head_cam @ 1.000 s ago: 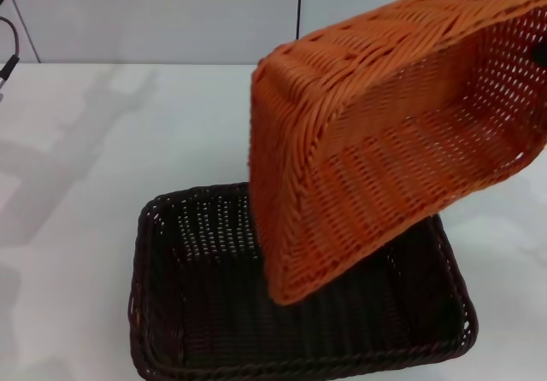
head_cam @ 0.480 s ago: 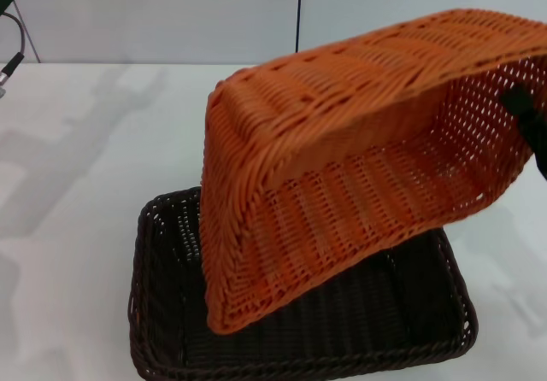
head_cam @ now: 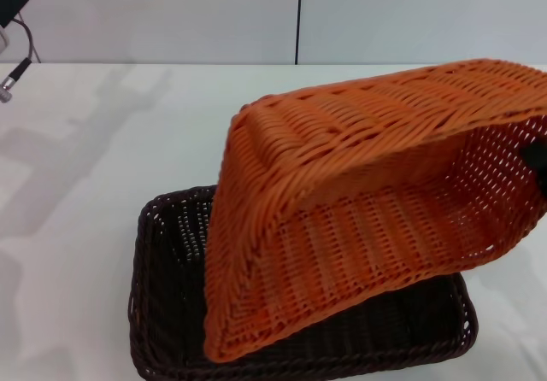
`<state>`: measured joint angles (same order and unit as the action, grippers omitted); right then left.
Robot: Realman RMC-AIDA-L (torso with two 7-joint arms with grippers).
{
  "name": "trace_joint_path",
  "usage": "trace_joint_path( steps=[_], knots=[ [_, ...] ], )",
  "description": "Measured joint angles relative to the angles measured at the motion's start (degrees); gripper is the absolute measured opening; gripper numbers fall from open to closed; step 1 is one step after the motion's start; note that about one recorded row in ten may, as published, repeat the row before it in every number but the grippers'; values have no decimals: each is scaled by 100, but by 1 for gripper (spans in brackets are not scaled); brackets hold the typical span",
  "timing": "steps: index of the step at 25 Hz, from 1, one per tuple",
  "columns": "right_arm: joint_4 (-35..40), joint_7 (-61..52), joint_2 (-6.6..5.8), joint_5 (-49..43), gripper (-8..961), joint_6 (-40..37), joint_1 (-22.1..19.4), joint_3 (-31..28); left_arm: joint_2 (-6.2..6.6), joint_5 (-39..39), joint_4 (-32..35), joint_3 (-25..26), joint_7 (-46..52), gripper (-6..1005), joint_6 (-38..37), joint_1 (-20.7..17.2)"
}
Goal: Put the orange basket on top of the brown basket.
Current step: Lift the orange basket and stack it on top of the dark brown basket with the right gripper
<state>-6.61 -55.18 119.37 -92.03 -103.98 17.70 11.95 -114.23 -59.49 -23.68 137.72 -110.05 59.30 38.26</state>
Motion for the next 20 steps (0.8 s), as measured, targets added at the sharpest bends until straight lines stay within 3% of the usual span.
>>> trace_joint_path(
  steps=[20],
  knots=[
    [-1120,754,20,-156,146,-74,-265,92,10,-179,57,-59,10,841,-178,119]
  ],
)
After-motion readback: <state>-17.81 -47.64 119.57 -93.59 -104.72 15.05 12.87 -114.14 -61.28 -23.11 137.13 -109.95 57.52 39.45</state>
